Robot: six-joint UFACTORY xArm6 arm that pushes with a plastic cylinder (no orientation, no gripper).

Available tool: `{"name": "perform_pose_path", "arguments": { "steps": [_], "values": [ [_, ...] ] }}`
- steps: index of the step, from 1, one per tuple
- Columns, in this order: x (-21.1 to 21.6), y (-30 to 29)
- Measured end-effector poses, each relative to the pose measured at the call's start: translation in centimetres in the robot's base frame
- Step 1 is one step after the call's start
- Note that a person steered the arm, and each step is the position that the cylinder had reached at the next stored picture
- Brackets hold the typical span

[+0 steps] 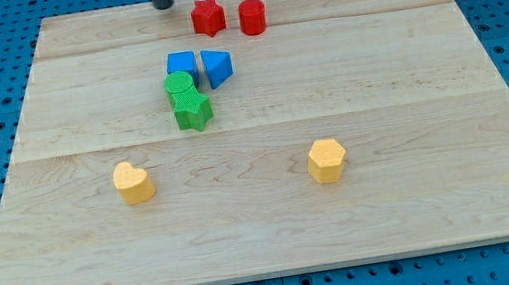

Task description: Separate the red circle from the red star

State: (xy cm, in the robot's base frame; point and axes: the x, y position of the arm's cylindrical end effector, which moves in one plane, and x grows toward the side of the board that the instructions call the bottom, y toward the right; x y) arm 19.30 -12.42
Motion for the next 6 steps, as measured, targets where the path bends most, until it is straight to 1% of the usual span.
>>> {"name": "perform_pose_path", "arguments": {
  "steps": [1,2,4,5,6],
  "values": [
    [0.6,-0.1],
    [1.4,6.8],
    [3.6,17.8],
    [4.2,22.2],
    [6.2,23.7]
  ]
}}
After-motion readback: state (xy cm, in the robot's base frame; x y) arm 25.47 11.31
